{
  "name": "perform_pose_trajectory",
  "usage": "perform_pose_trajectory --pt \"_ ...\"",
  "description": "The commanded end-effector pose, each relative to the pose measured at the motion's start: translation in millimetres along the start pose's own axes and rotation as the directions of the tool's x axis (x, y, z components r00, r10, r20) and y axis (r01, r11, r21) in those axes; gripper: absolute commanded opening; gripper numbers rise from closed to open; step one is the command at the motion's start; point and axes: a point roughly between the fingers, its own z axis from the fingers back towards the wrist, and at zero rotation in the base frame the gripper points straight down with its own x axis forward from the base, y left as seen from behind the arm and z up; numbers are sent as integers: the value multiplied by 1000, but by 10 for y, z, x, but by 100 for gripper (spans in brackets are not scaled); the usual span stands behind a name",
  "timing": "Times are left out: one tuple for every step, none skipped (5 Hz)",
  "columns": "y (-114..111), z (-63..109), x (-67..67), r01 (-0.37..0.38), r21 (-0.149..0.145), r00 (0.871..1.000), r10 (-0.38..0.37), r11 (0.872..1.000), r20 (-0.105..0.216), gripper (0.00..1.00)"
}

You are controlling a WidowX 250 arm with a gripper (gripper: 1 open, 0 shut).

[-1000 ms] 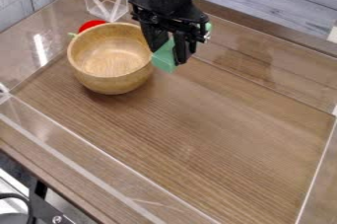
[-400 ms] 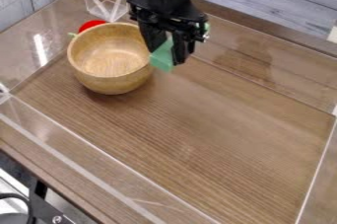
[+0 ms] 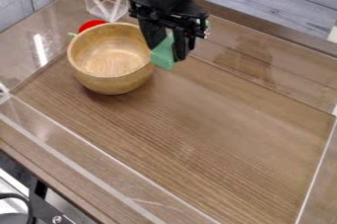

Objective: Put the green block in the brown bowl

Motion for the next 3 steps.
perform_pose_trajectory --pt "18 161 108 1 15 998 -2 1000 58 0" --pt "21 178 108 -4 16 998 3 1000 58 0" --pt "21 194 107 -9 18 998 7 1000 59 0"
